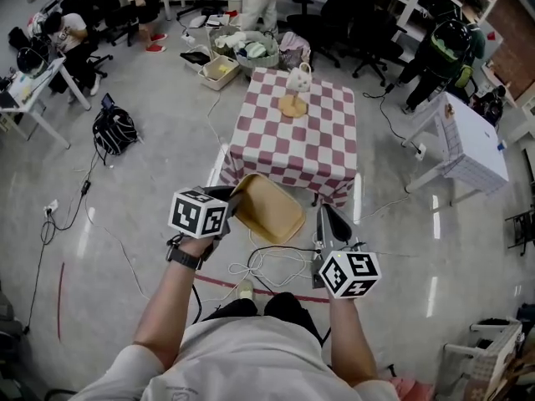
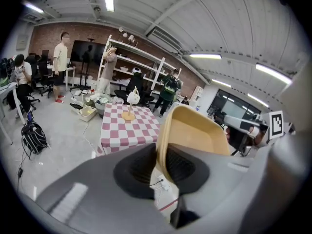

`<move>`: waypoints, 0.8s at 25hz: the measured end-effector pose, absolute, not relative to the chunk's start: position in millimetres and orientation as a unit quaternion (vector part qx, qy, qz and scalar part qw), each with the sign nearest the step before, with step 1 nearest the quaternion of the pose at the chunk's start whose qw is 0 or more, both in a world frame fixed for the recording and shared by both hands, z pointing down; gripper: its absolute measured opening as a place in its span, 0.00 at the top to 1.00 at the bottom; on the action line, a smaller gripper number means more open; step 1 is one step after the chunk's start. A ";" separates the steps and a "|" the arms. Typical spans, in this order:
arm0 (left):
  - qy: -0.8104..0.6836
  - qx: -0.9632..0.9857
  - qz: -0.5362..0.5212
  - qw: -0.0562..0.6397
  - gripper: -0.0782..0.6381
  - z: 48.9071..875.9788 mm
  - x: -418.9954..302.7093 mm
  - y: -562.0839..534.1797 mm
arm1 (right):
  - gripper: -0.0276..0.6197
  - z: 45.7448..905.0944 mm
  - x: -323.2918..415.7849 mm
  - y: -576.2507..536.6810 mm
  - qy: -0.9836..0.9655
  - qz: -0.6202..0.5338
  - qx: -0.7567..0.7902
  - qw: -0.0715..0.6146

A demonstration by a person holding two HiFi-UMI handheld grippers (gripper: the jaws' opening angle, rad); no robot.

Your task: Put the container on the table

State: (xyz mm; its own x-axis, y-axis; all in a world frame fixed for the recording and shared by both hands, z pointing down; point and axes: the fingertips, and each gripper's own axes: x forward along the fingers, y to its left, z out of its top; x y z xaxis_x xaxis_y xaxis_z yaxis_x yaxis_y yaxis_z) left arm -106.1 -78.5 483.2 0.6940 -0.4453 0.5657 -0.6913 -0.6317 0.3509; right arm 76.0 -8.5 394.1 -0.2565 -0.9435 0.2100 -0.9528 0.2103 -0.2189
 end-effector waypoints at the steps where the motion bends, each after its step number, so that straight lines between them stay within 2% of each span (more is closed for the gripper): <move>1: -0.324 0.876 0.218 0.282 0.82 483.8 -106.5 -84.5 | 0.94 394.1 74.5 -14.1 -0.778 0.153 0.609 0.017; 10: -0.327 0.870 0.219 0.298 0.82 500.5 -98.5 -138.1 | 0.94 403.0 74.2 -73.7 -0.784 0.154 0.601 0.019; 20: -0.365 0.844 0.221 0.326 0.82 538.9 -71.4 -232.7 | 0.94 430.2 97.5 -188.0 -0.806 0.173 0.565 0.030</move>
